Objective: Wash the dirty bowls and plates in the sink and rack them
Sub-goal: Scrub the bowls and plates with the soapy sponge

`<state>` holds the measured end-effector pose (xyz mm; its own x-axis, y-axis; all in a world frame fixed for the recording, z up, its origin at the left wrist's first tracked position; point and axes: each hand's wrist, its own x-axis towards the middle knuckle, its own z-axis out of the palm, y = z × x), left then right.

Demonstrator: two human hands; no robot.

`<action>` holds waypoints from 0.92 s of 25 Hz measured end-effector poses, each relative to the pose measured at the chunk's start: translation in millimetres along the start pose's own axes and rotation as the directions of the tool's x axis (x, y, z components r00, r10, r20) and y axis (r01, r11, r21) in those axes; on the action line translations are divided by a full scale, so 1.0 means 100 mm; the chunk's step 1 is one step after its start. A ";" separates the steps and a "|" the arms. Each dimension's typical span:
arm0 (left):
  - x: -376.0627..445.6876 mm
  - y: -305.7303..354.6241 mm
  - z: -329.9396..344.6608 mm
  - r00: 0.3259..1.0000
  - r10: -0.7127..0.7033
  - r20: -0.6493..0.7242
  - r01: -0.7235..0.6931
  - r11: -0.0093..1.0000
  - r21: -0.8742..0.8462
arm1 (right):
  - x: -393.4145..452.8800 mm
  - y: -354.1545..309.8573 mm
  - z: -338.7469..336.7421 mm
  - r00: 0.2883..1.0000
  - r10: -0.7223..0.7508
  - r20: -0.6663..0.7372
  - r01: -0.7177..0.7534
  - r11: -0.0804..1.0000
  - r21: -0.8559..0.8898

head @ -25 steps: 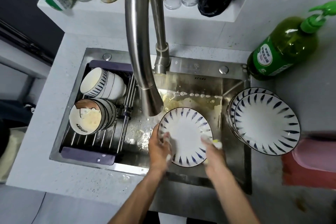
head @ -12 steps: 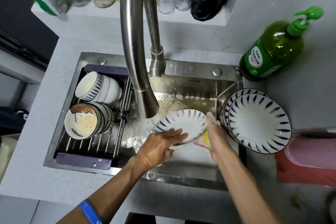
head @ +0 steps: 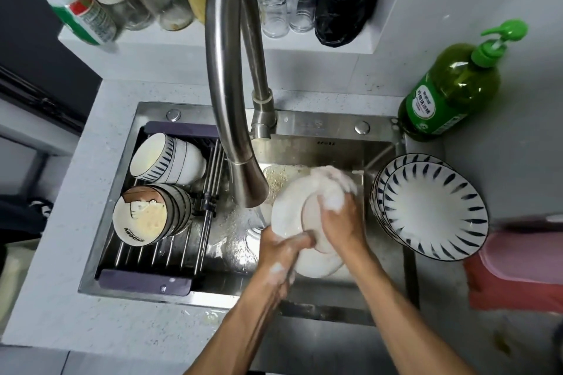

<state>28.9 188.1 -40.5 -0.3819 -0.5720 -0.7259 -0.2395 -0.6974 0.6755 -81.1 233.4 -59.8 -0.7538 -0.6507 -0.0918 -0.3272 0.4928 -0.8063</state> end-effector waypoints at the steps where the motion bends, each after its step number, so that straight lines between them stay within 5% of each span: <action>1: 0.03 0.00 -0.03 1.000 -0.023 -0.022 0.023 0.999 0.029 | -0.07 -0.01 0.00 0.994 -0.079 0.071 0.081 0.996 -0.038; 3: 0.03 -0.03 -0.04 0.998 -0.041 -0.039 0.045 0.994 0.095 | -0.09 0.06 0.05 0.969 -0.148 0.196 0.169 0.981 -0.097; 6: 0.00 -0.04 0.01 1.000 -0.022 0.017 0.023 0.998 -0.060 | 0.07 -0.11 0.02 0.984 0.084 0.157 -0.065 0.990 -0.125; 9: 0.03 -0.09 0.02 0.993 -0.089 -0.076 0.063 0.951 -0.302 | -0.36 -0.16 -0.04 0.935 -0.190 0.301 0.228 0.969 -0.098; 11: 0.04 -0.13 0.00 0.993 -0.109 -0.033 0.082 0.889 -0.451 | -0.76 -0.03 -0.10 0.940 -0.277 0.197 0.317 0.924 -0.215; 13: 0.04 -0.16 -0.02 0.995 -0.098 0.019 0.095 0.880 -0.466 | -0.78 0.11 -0.06 0.996 -0.089 -0.021 0.082 0.972 -0.221; 14: 0.03 -0.17 -0.01 0.998 -0.063 0.027 0.069 0.918 -0.390 | -0.66 0.11 -0.04 0.991 0.110 -0.081 -0.117 0.989 -0.088; 17: 0.02 -0.24 -0.16 0.996 0.091 -0.011 -0.086 0.968 0.236 | -0.25 0.00 -0.14 0.815 0.567 0.121 -0.550 0.690 0.470; 18: 0.01 -0.27 -0.25 0.985 0.164 0.059 -0.173 0.866 0.470 | -0.17 -0.03 -0.19 0.749 0.627 0.215 -0.631 0.575 0.521; 20: -0.02 -0.36 -0.40 0.888 0.275 0.367 -0.459 0.508 0.729 | -0.15 0.02 -0.27 0.658 0.683 0.316 -0.737 0.499 0.456; 22: 0.03 -0.50 -0.49 0.719 0.328 0.613 -0.681 0.154 0.716 | -0.26 0.16 -0.29 0.594 0.743 0.308 -0.780 0.438 0.446; 23: 0.09 -0.60 -0.52 0.647 0.376 0.663 -0.731 0.057 0.680 | -0.31 0.20 -0.27 0.566 0.771 0.292 -0.793 0.413 0.448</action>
<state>86.2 202.2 -94.3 -0.9292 -0.3461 -0.1294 -0.3417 0.6717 0.6573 -79.8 279.1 -56.9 -0.5127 -0.1573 -0.8440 0.7177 0.4610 -0.5219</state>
